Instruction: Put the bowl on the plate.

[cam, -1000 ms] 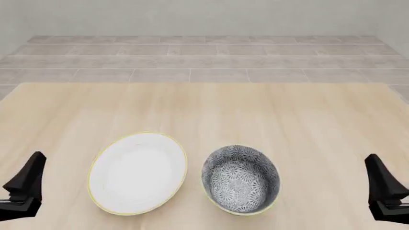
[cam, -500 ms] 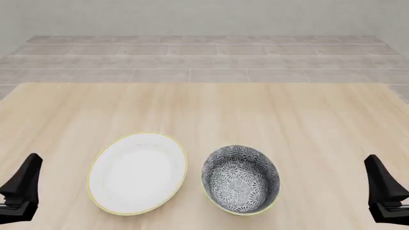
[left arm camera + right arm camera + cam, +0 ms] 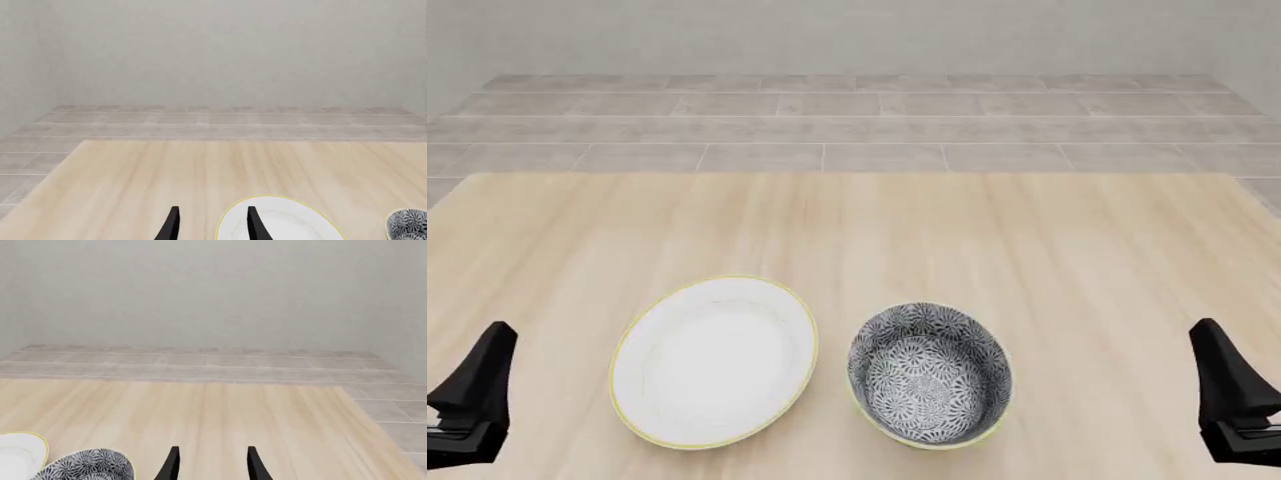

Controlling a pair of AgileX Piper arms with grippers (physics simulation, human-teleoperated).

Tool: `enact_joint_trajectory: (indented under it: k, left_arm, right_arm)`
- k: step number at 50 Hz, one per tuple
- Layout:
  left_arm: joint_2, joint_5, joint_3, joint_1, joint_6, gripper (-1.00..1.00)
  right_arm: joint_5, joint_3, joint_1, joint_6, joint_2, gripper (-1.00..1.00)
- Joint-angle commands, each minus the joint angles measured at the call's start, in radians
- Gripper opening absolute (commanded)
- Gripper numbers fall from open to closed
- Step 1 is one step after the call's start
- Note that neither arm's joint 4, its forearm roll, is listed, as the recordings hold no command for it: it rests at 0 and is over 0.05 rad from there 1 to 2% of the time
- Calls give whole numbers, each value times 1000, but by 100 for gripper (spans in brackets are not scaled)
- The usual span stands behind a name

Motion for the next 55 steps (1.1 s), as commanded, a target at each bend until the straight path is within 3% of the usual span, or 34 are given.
enact_joint_trajectory:
  k: [1, 24, 55]
  left_arm:
    - [-1, -5, 3, -1, -3, 100]
    - [-1, 6, -6, -1, -7, 100]
    - [-2, 3, -9, -2, -16, 100]
  right_arm:
    - [-17, -20, 3, -7, 39, 100]
    - [-101, -136, 103, -31, 269, 100]
    - [-58, -330, 204, -65, 526, 100]
